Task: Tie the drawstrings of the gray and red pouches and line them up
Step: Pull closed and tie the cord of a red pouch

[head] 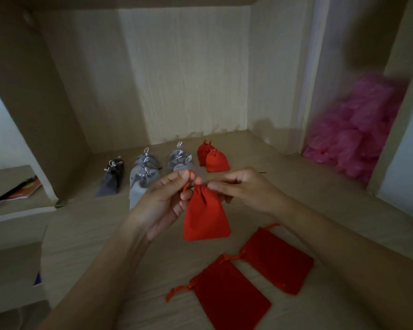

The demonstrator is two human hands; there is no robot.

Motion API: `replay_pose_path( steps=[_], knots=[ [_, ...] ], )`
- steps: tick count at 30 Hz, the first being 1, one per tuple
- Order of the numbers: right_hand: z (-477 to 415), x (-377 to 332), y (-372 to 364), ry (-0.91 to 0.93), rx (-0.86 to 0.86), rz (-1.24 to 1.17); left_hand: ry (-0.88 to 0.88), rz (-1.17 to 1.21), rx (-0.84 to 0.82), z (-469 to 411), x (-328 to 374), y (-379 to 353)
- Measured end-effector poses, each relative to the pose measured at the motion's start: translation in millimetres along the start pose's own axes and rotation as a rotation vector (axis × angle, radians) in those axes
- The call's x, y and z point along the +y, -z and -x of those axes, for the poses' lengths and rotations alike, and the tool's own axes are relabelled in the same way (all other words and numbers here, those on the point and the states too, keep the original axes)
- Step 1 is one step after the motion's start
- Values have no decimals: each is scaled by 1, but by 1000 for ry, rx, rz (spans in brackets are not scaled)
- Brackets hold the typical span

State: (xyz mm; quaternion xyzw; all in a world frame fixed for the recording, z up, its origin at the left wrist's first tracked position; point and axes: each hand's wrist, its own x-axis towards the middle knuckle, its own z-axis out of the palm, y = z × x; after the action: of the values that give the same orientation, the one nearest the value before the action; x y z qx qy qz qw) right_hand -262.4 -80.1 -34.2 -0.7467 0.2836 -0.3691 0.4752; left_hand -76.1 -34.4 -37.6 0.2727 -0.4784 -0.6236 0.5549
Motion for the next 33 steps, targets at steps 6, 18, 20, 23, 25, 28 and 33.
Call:
replay_pose_path(
  steps=[6, 18, 20, 23, 25, 28, 33],
  knots=[
    [3, -10, 10, -10, -175, 202, 35, -167, -117, 4, 1, -2],
    [4, -9, 4, -134, -174, -277, -88, -187, 109, 0, -2, -6],
    [3, -10, 0, -17, -90, -154, -112, -209, 139, -1, -4, -7],
    [4, -11, -8, 112, 28, -98, -177, -325, 228, -2, -7, -9],
    [4, -9, -15, 154, 86, -85, -229, -432, 267, -1, -8, -9],
    [3, -2, -22, 146, 172, -94, -285, -618, 297, -1, -8, -10],
    [2, 16, -30, 371, 425, 344, -221, -737, 247, -2, -7, -8]
  ],
)
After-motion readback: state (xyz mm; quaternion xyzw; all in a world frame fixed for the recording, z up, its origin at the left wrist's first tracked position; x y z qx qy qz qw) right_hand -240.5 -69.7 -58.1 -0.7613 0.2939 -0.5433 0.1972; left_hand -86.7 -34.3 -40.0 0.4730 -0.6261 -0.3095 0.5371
